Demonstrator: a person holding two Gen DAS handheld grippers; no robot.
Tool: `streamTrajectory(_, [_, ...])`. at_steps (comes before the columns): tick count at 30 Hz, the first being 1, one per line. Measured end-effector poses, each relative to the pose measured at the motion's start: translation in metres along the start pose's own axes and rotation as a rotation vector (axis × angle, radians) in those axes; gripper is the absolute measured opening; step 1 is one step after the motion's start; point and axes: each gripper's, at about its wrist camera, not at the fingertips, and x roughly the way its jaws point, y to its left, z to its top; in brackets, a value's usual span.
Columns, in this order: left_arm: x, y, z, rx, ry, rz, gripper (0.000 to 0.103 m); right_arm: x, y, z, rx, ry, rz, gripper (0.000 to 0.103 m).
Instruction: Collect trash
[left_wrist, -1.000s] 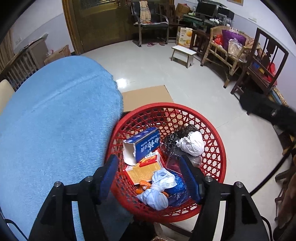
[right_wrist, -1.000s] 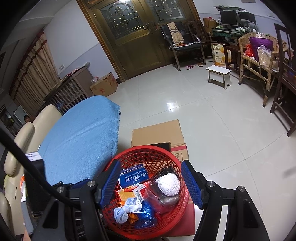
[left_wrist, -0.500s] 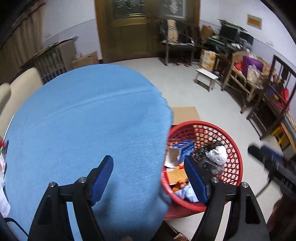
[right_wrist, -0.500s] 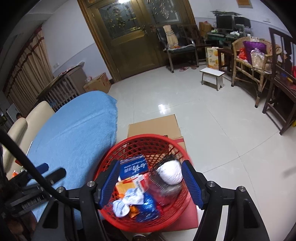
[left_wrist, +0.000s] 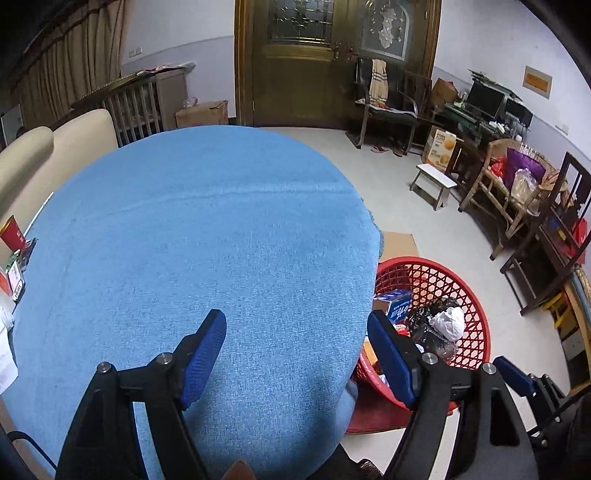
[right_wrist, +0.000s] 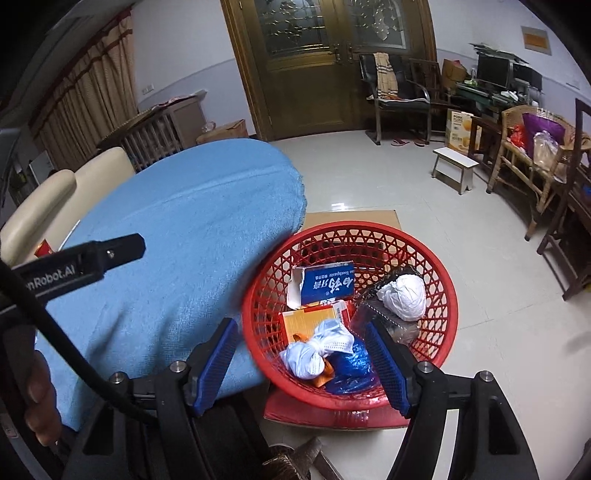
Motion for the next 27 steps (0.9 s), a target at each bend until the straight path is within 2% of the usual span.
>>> streamTrajectory(27, [0.003,-0.005,-0.002,0.010,0.014,0.003,0.080,-0.004,-0.005,0.008,0.009,-0.021,-0.053,0.077])
